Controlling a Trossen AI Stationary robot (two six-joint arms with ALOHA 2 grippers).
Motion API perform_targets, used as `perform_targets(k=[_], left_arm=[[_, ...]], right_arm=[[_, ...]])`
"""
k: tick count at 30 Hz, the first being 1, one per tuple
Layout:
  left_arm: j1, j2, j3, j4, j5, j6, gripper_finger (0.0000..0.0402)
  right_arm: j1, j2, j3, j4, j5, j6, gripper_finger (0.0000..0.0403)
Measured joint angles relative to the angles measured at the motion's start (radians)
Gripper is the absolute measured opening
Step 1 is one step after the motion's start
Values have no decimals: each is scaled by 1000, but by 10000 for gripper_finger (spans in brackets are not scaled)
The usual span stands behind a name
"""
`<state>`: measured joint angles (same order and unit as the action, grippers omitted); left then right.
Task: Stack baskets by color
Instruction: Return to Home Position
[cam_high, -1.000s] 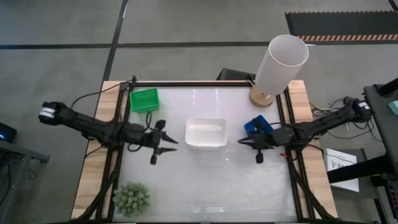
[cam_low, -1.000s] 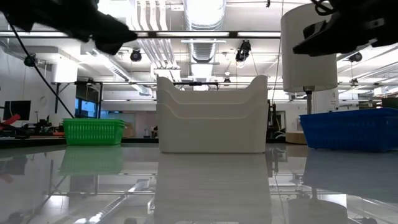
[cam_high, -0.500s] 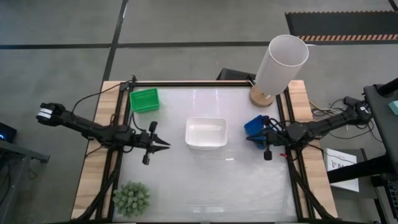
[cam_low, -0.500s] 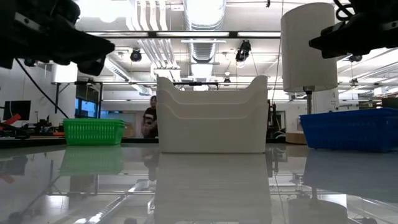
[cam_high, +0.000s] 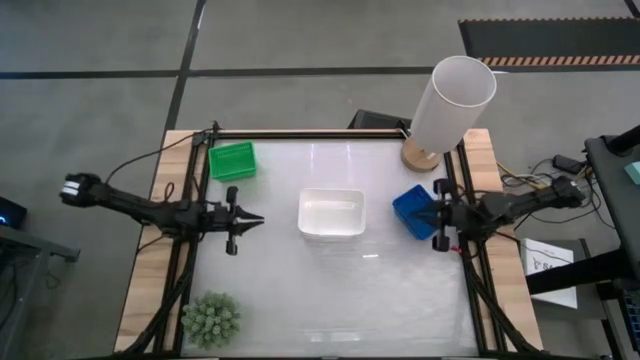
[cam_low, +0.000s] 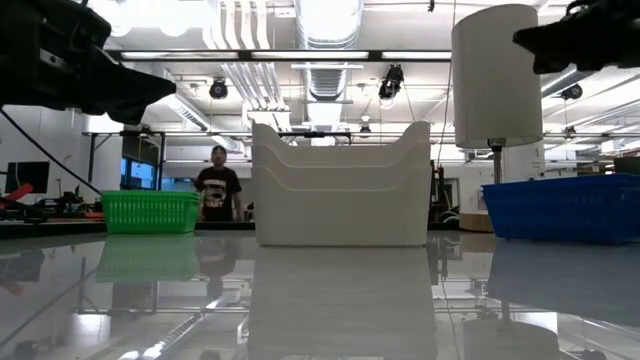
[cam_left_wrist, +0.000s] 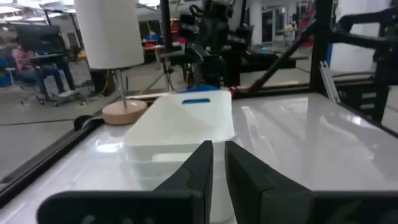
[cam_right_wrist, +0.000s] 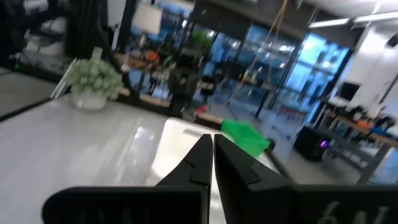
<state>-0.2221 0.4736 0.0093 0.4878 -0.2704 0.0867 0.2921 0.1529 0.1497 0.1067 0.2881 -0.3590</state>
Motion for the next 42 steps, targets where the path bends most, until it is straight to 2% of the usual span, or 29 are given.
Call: perform_targets(k=[8,19,26,31,42], left_arm=[[0,-182,0,-204,2,-3,24],[0,-328,-2,-343,3,-2,24],[0,-344,-3,-371,3,-2,24],[0,-345,-4,-371,4,-3,24],[0,-345,-5,-366,4,-3,24]], right_arm=[[-23,-146,-10,-118,10,-7,9],[-27,-152,-54,-129,28,0,9],[-28,-149,-136,-53,24,20,9],[-27,-129,-138,-50,-7,52,9],[-28,-137,-138,-56,-1,51,9]])
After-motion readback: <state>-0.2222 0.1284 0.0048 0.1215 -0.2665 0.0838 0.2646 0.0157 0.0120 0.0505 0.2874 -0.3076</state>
